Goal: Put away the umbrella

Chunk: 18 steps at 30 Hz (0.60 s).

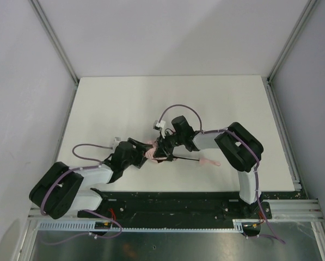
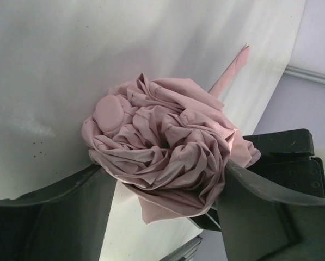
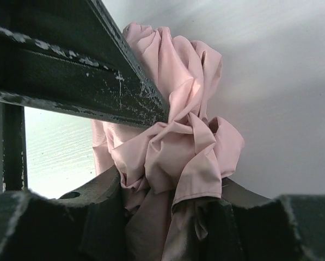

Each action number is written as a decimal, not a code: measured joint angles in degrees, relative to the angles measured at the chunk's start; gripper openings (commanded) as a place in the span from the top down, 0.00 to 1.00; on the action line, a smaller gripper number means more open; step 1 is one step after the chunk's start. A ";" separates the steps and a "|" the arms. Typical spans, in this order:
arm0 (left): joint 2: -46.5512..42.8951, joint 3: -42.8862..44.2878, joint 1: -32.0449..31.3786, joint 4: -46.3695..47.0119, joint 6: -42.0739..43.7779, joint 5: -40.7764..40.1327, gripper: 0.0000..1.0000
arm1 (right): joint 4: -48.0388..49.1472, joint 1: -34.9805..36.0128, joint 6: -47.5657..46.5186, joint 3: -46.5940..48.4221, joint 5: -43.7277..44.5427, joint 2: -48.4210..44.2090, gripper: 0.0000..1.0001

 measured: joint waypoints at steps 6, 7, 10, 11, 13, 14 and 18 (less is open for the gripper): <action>1.03 -1.79 -0.15 3.30 -0.02 -0.85 0.62 | -2.40 -0.20 -1.44 1.92 -0.94 1.07 0.93; 1.27 -2.16 -0.15 4.09 -0.07 -0.85 0.66 | -2.62 -0.20 -1.68 2.01 -0.87 1.07 0.90; 1.92 -2.43 -0.04 5.92 -0.09 -0.76 0.77 | -3.34 -0.20 -2.05 2.36 -0.13 0.90 0.77; 2.32 -2.45 0.07 6.67 -0.09 -0.66 0.80 | -3.74 -0.20 -2.01 2.45 0.39 0.70 0.73; 3.23 -2.36 0.33 8.07 0.04 0.00 0.82 | -4.63 -0.13 -1.86 2.47 1.81 0.11 0.70; 3.67 -2.27 0.44 8.52 0.07 0.37 0.82 | -5.22 -0.11 -1.68 2.47 2.51 -0.24 0.73; 4.13 -1.60 0.79 8.85 1.62 2.14 0.71 | -8.20 -0.15 -0.66 2.86 3.56 -1.11 0.97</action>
